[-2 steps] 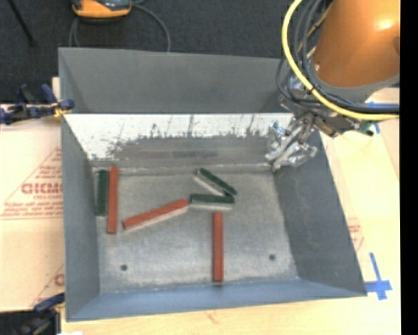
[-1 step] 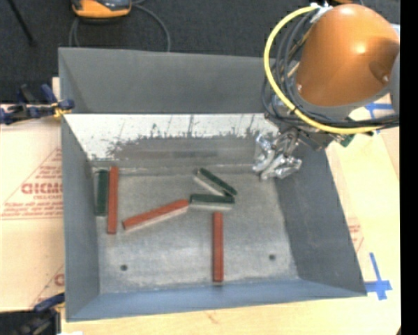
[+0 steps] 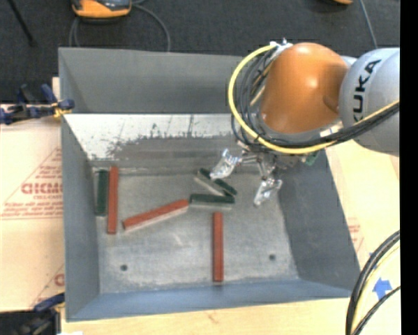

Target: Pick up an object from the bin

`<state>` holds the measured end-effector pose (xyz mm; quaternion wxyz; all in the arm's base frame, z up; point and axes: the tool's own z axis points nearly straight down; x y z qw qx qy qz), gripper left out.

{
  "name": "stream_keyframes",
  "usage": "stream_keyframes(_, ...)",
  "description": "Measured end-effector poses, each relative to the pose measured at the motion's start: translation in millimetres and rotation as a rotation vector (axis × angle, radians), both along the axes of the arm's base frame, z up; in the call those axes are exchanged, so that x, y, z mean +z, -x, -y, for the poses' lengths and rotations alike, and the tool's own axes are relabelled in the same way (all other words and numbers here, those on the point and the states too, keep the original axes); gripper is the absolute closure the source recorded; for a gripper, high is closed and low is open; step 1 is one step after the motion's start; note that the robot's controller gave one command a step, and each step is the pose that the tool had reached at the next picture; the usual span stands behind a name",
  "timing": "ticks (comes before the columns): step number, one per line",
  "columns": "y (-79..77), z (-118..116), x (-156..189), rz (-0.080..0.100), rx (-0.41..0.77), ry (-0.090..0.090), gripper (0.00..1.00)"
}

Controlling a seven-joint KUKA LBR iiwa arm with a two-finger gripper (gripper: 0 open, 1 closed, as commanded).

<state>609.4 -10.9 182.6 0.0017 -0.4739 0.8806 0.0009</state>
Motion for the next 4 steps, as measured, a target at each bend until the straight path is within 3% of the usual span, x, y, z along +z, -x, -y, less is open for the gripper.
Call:
stream_keyframes(1,-0.7,0.4,1.0,0.002,-0.002,0.0,0.0)
stream_keyframes(2,-25.1,-2.5,-90.7,-0.001,0.223,0.008,1.0)
stream_keyframes(3,-26.5,-2.8,-97.0,0.024,0.222,0.006,0.0)
stream_keyframes(4,-23.2,-2.3,-100.1,0.009,0.219,0.006,1.0)
